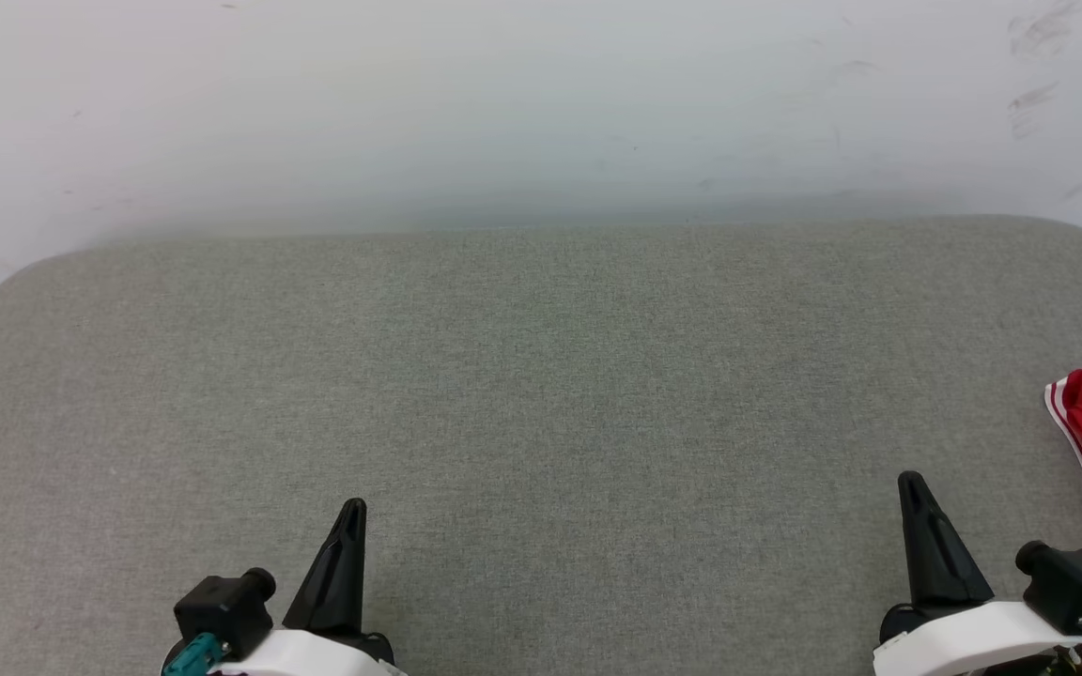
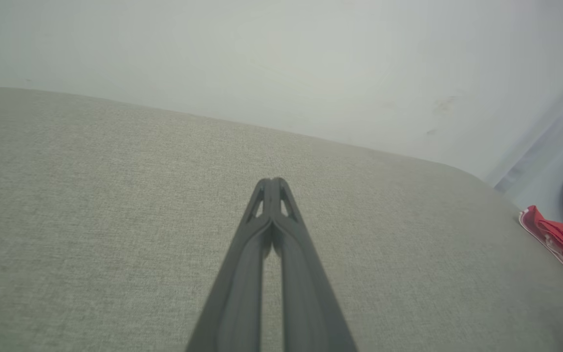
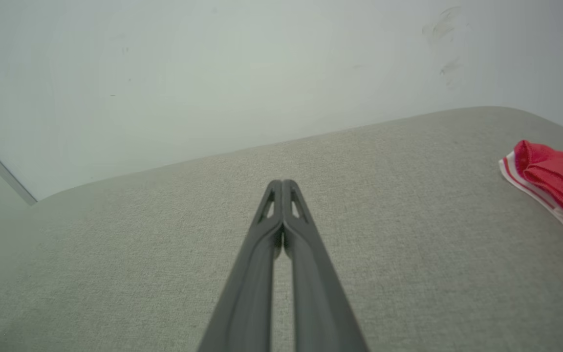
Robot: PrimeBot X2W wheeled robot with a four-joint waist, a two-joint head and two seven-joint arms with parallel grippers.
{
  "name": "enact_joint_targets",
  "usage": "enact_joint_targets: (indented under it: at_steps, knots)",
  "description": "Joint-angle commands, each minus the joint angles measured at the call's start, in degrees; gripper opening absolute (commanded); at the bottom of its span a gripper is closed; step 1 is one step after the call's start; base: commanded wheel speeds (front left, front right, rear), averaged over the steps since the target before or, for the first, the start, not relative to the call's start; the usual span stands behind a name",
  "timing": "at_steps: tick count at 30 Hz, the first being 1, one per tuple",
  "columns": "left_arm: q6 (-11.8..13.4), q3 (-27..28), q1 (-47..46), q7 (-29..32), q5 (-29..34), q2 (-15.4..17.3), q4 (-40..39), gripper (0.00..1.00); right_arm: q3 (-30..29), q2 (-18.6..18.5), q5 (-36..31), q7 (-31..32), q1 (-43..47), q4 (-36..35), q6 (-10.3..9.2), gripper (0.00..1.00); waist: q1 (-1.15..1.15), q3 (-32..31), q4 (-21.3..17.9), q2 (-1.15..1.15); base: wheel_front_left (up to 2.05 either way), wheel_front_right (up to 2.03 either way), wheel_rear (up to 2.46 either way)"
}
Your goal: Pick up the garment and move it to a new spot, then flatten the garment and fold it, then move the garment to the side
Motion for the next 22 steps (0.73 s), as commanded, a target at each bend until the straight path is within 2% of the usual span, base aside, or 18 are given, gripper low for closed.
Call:
enact_joint_targets:
  at_steps: [1,22]
  knots:
    - [0.1,0.33,-1.3,0.34,-2.29,0.33,-0.81,0.0,-0.23,-0.04,2.38,0.49,-1.1,-0.76,0.0,0.0,0.0,0.0,0.01,0.0,0.0,0.0,0.0]
    - [-0.05,1.92,-3.54,4.71,-22.94,1.31,0.92,0.0,-1.37,-0.15,22.57,5.7,-2.9,0.05,-0.01,0.0,0.0,-0.08,0.26,0.0,0.0,0.0,0.0]
